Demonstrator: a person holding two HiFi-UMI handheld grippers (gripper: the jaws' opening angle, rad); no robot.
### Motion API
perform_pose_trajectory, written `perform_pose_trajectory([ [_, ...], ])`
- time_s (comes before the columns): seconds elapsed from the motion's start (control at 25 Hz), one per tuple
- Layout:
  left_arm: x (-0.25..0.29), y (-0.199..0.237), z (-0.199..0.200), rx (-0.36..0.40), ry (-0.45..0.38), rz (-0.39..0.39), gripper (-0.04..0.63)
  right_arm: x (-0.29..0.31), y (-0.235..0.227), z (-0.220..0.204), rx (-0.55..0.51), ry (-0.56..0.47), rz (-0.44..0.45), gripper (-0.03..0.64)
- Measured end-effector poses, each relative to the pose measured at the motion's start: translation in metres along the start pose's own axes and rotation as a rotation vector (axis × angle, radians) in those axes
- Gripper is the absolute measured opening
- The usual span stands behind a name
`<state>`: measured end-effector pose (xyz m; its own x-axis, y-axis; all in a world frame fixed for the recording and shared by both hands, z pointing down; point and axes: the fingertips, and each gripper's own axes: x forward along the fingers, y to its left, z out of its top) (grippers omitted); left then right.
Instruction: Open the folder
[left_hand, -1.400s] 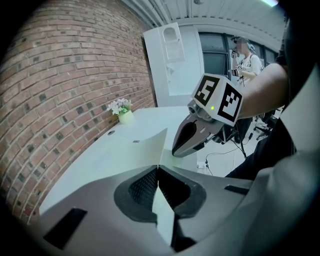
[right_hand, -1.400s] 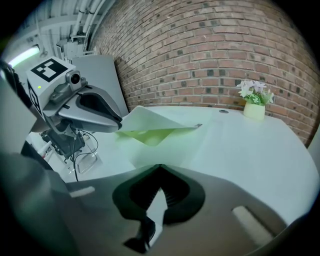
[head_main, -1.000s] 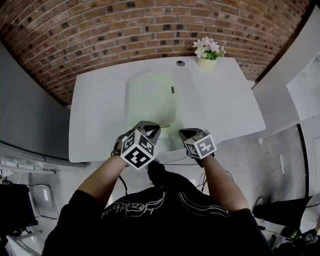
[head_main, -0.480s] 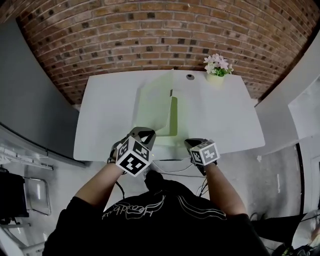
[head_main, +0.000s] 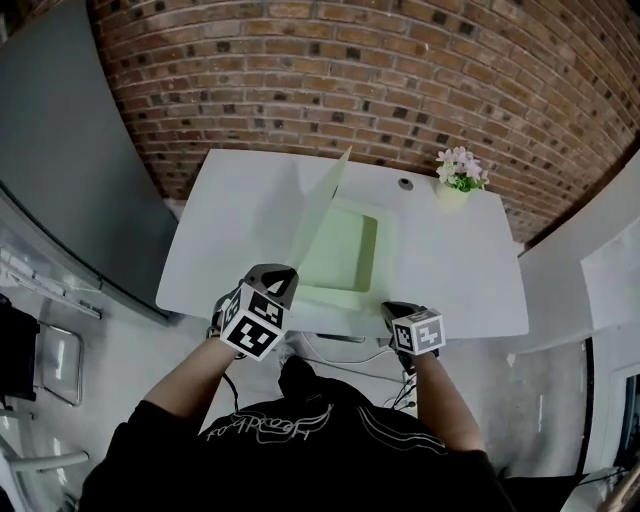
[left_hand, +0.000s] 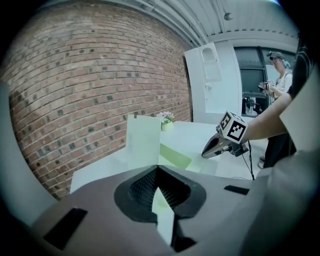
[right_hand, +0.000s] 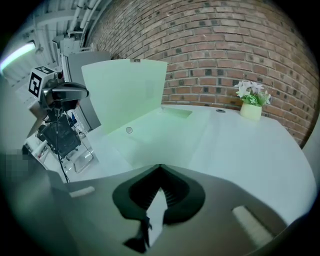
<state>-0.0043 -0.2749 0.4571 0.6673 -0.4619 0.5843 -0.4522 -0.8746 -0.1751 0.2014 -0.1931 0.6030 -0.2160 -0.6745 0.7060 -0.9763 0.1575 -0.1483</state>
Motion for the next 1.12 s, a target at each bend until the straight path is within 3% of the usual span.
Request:
perform_pose_trajectory([
  [0.44,-0.016,0.040,-0.026,-0.206,-0.025,0.062,0.005,0.001,-0.003,0.002,-0.016,-0.003,0.035,0.003],
  [0.76,-0.022,0.058,-0.041,-0.283,-0.039,0.070,0.005,0.000,0.000,0.001,-0.028,-0.038,0.066,0.002],
  [1.12,-0.027,0.083,-0.078,-0.494,-0.071,0.096,0.005,-0.002,0.006,0.005,-0.040,-0.078,0.113,0.003],
])
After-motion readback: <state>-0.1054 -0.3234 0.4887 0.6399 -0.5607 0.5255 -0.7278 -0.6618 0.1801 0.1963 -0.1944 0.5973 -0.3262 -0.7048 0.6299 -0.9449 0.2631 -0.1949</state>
